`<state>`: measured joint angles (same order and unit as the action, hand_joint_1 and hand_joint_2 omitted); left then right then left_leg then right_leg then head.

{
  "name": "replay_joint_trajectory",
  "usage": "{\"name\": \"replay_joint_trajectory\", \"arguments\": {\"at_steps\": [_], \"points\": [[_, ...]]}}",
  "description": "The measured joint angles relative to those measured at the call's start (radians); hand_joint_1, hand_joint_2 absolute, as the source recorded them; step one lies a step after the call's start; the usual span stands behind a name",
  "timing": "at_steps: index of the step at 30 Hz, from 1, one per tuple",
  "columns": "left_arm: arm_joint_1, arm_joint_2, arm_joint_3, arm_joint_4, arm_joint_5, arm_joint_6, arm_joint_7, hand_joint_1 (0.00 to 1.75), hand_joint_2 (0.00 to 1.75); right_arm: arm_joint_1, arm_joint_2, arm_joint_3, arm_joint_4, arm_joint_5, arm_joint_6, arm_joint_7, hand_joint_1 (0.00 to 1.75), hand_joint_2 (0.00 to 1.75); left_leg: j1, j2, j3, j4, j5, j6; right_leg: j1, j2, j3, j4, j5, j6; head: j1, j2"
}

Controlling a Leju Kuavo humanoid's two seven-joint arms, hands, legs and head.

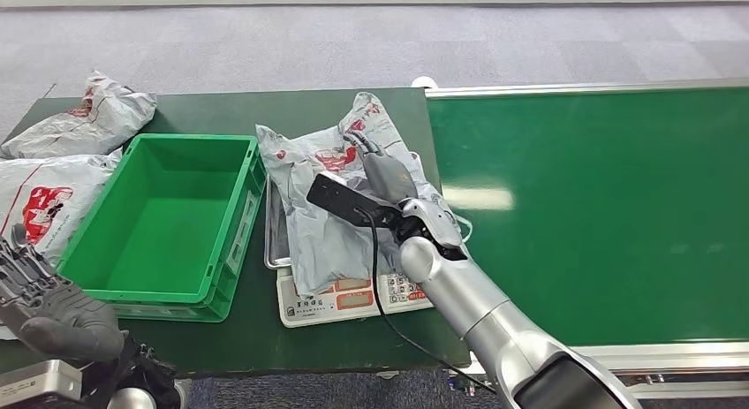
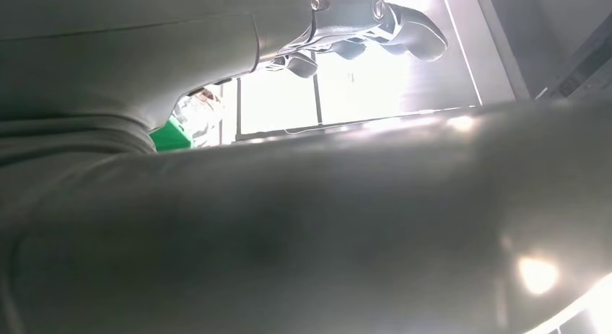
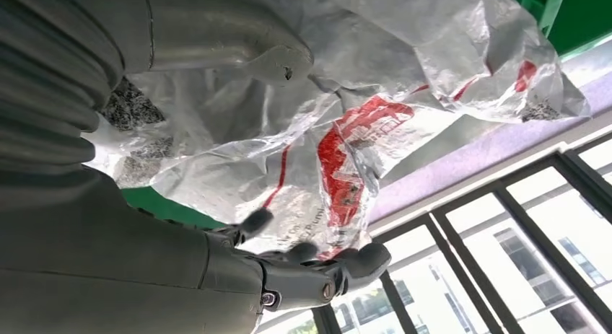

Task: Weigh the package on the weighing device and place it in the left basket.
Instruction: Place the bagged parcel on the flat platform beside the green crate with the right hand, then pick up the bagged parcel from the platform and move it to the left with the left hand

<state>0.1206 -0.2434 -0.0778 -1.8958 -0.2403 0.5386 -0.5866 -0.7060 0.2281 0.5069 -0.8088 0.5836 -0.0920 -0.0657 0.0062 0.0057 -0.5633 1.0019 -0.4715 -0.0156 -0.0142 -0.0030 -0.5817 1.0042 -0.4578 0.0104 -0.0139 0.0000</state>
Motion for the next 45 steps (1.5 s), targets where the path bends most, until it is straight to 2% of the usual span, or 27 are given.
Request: {"name": "replay_joint_trajectory", "arguments": {"at_steps": [6, 9, 10, 13, 17, 21, 24, 28, 32, 37, 41, 45], "points": [[-0.001, 0.0, 0.0, 0.0, -0.006, 0.0, 0.006, 0.0, 0.0, 0.048, 0.0, -0.05, -0.05, 0.014, 0.006, 0.0, 0.0, 1.75, 0.0, 0.0, 0.0, 0.0, 0.0, 0.0, 0.0, 0.0, 0.0, 0.0, 0.0, 0.0, 0.0, 0.0], [-0.002, 0.0, 0.0, 0.0, -0.008, 0.0, 0.008, 0.0, 0.0, 0.065, 0.0, -0.068, -0.076, 0.017, 0.006, -0.005, 0.0, 0.44, 0.0, 0.0, 0.0, 0.0, 0.0, 0.0, 0.0, 0.0, 0.0, 0.0, 0.0, 0.0, 0.0, 0.0], [-0.002, 0.0, 0.0, 0.0, -0.007, 0.001, 0.009, 0.0, 0.0, 0.072, 0.0, -0.074, -0.088, 0.017, 0.001, -0.012, 0.0, 0.44, 0.0, 0.0, 0.0, 0.0, 0.0, 0.0, 0.0, 0.0, 0.0, 0.0, 0.0, 0.0, 0.0, 0.0], [-0.003, 0.0, 0.001, 0.001, -0.002, 0.002, 0.007, 0.0, 0.0, 0.109, 0.0, -0.099, -0.158, 0.035, -0.082, -0.075, 0.0, 1.75, 0.0, 0.0, 0.0, 0.0, 0.0, 0.0, 0.0, 0.0, -0.001, 0.0, 0.0, 0.0, 0.0, 0.0], [-0.022, 0.0, 0.002, 0.01, -0.061, 0.005, 0.014, 0.0, 0.0, 0.202, 0.0, -0.126, -0.368, 0.168, -0.312, -0.167, 0.0, 1.75, 0.0, 0.0, -0.001, 0.0, 0.0, 0.0, 0.0, 0.0, -0.002, 0.0, 0.0, 0.0, 0.0, 0.0], [-0.077, 0.019, -0.006, 0.043, -0.213, -0.049, 0.117, 0.0, 0.0, 0.326, -0.005, -0.129, -0.61, 0.35, -0.471, -0.186, 0.0, 1.75, 0.0, 0.0, -0.001, 0.0, -0.001, 0.0, 0.0, 0.0, -0.002, -0.001, -0.001, 0.0, 0.0, 0.0], [-0.138, 0.06, -0.026, 0.099, -0.304, -0.133, 0.2, 0.0, 0.0, 0.408, -0.022, -0.129, -0.732, 0.416, -0.548, -0.203, 0.0, 1.75, 0.0, -0.001, -0.001, 0.0, -0.001, 0.0, 0.0, 0.0, -0.002, -0.001, -0.001, 0.0, 0.0, 0.0], [-0.246, 0.138, -0.061, 0.226, -0.384, -0.23, 0.264, 0.0, 1.75, 0.502, -0.052, -0.139, -0.838, 0.417, -0.601, -0.272, 0.0, 1.75, 0.0, 0.0, 0.0, 0.0, -0.001, 0.0, 0.0, 0.0, -0.002, -0.001, 0.0, 0.0, 0.0, 0.0], [-0.383, 0.224, -0.103, 0.405, -0.407, -0.349, 0.298, 0.0, 1.75, 0.584, -0.065, -0.189, -0.901, 0.324, -0.606, -0.413, 0.0, 1.75, 0.0, 0.0, 0.0, 0.0, 0.001, -0.001, 0.0, 0.0, -0.002, 0.0, 0.002, -0.001, 0.0, 0.0], [-0.568, 0.29, -0.186, 0.657, -0.457, -0.453, 0.318, 0.0, 1.75, 0.636, -0.067, -0.238, -0.931, 0.283, -0.607, -0.459, 0.0, 1.75, 0.0, 0.001, 0.0, 0.0, 0.002, -0.001, 0.0, 0.001, -0.002, 0.0, 0.003, -0.001, 0.0, 0.0], [-0.722, 0.303, -0.276, 0.869, -0.506, -0.534, 0.318, 0.0, 1.75, 0.648, -0.068, -0.248, -0.936, 0.273, -0.607, -0.467, 0.0, 1.75, 0.0, 0.001, -0.001, 0.001, 0.002, -0.001, 0.0, 0.001, -0.002, 0.0, 0.003, 0.0, 0.0, 0.0], [-0.865, 0.283, -0.368, 1.074, -0.533, -0.595, 0.307, 0.0, 1.75, 0.651, -0.068, -0.252, -0.936, 0.268, -0.607, -0.467, 0.0, 1.75, 0.0, 0.001, -0.001, 0.001, 0.002, -0.001, 0.0, 0.002, -0.003, 0.0, 0.004, 0.0, 0.0, 0.0]]}}
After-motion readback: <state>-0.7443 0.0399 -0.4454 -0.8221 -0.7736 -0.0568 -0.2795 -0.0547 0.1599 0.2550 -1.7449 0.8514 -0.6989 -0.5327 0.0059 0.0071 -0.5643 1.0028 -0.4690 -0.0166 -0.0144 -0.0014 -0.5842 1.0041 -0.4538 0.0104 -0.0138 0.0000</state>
